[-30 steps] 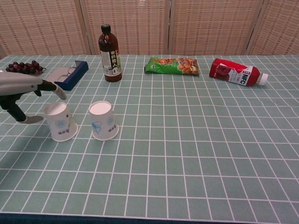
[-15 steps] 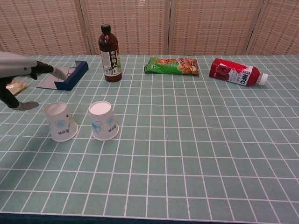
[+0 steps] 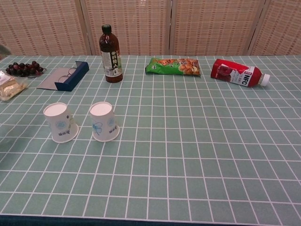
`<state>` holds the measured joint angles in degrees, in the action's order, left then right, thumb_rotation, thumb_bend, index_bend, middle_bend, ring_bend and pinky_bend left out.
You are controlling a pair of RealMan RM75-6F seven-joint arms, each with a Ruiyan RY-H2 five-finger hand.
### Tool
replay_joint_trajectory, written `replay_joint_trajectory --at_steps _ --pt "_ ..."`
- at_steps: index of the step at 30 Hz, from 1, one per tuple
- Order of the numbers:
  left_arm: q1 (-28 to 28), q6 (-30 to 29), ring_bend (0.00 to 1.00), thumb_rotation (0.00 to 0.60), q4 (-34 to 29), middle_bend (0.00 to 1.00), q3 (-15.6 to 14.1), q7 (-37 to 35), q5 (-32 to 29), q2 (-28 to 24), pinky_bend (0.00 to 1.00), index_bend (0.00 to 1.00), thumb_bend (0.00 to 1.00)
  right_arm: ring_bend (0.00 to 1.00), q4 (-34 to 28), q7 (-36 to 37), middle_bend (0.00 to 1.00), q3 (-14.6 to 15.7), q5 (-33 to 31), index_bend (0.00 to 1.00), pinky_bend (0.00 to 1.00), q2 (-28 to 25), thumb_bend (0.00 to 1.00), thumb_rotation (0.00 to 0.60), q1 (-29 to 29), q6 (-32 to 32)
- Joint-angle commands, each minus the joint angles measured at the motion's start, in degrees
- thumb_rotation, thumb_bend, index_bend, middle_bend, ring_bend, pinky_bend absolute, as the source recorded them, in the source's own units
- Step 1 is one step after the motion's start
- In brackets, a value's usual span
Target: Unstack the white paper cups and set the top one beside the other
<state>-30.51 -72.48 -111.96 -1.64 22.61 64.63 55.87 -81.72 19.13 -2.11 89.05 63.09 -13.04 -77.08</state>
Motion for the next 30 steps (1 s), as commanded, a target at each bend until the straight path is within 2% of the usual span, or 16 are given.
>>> replay_joint_trajectory --at_steps 1,8,13,21,30 --pt "7.18 -5.81 0.08 0.6 7.72 0.1 -1.88 -9.81 6.46 -0.23 0.17 0.14 0.41 0.0 -0.59 -1.44 0.0 -0.02 -0.46 0.0 0.0 0.52 0.25 0.6 -0.02 0.37" --pt "13.52 -10.38 0.08 0.6 17.85 0.1 -2.08 -18.4 9.67 3.0 0.17 0.14 0.41 0.0 -1.38 -5.32 0.0 -0.24 -2.25 0.0 0.0 1.93 0.25 0.6 -0.54 2.43" --pt "16.2 -10.93 0.08 0.6 24.74 0.1 -1.24 -23.65 9.99 5.79 0.17 0.14 0.41 0.0 -1.6 -7.7 0.0 -0.34 -3.56 0.0 0.0 2.81 0.25 0.6 -0.89 3.94" --pt "16.55 -8.16 0.08 0.6 27.66 0.1 0.36 -26.33 10.57 6.36 0.17 0.15 0.41 0.0 -1.68 -10.06 0.0 -0.48 -4.75 0.0 0.0 3.77 0.25 0.6 -1.39 5.51" --pt "17.12 -6.8 0.08 0.6 28.33 0.1 1.46 -24.66 11.27 7.09 0.17 0.15 0.41 0.0 -1.87 -9.52 0.0 -0.47 -4.44 0.0 0.0 3.42 0.25 0.6 -1.23 5.08"
